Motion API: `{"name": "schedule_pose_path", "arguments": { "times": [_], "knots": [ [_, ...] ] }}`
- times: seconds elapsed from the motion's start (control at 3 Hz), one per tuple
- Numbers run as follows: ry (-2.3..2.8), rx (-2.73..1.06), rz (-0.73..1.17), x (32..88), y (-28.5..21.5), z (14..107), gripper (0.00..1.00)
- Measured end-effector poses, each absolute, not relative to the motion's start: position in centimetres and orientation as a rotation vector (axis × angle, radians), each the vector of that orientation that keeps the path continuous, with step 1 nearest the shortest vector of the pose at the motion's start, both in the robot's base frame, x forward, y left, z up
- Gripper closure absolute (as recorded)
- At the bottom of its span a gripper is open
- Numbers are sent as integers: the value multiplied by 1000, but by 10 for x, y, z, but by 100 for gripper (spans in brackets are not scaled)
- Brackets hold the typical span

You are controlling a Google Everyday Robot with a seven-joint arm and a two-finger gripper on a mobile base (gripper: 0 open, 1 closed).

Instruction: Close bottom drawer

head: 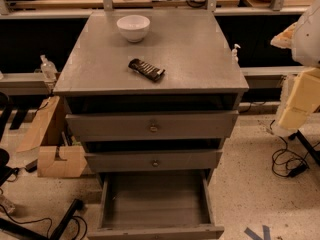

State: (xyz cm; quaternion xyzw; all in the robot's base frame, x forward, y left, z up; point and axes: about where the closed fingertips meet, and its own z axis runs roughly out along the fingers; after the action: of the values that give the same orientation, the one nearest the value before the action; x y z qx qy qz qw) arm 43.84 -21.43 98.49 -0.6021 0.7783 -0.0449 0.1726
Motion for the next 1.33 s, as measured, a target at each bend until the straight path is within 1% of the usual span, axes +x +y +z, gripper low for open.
{"name": "schedule_pose_path", "arguments": {
  "times": [0.33,0.67,1.0,1.33],
  "knots": [
    [2208,-1708,-127,438,-214,985,0],
    [2212,-1669,-137,441,-218,965,0],
    [2196,-1644,-148,433,-226,927,0],
    [2153,-1673,-137,409,-244,839,0]
  ]
}}
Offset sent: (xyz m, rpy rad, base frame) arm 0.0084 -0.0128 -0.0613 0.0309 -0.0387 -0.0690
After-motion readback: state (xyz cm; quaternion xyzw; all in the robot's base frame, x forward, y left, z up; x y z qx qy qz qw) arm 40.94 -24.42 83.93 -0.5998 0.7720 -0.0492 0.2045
